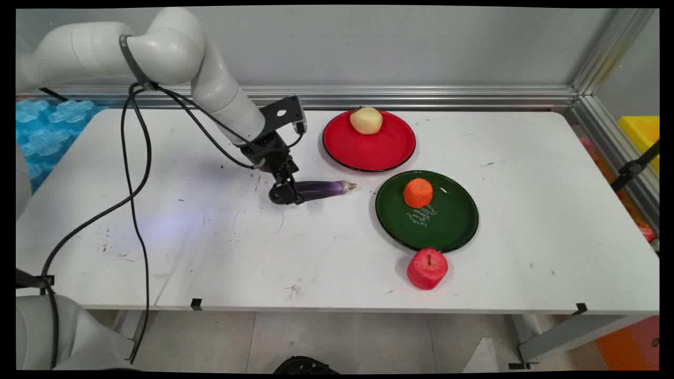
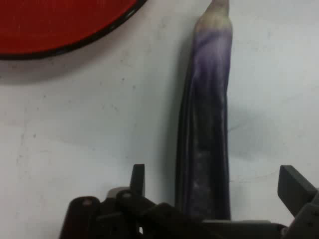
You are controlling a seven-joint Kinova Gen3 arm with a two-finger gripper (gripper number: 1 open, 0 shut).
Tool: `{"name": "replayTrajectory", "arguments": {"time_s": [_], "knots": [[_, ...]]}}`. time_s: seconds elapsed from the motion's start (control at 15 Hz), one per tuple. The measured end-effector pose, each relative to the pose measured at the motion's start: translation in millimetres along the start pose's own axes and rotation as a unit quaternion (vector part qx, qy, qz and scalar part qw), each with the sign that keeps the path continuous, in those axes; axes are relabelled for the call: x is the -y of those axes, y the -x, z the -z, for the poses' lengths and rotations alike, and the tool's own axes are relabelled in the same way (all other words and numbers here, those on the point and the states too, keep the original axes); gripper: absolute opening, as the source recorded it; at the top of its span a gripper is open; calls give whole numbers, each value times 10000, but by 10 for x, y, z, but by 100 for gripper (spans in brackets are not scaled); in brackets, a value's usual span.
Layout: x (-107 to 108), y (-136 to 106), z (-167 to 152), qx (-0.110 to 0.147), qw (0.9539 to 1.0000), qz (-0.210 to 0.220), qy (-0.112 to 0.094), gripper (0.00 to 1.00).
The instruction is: Pick up the mandarin from the green plate
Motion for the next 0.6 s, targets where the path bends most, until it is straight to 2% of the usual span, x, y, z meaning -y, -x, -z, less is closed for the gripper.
{"name": "replayTrajectory", "arguments": {"time_s": [0.4, 0.6], "knots": [[-50, -291, 90, -20, 9999, -1, 110, 100], [-86, -577, 98, -77, 9999, -67, 106, 100]]}}
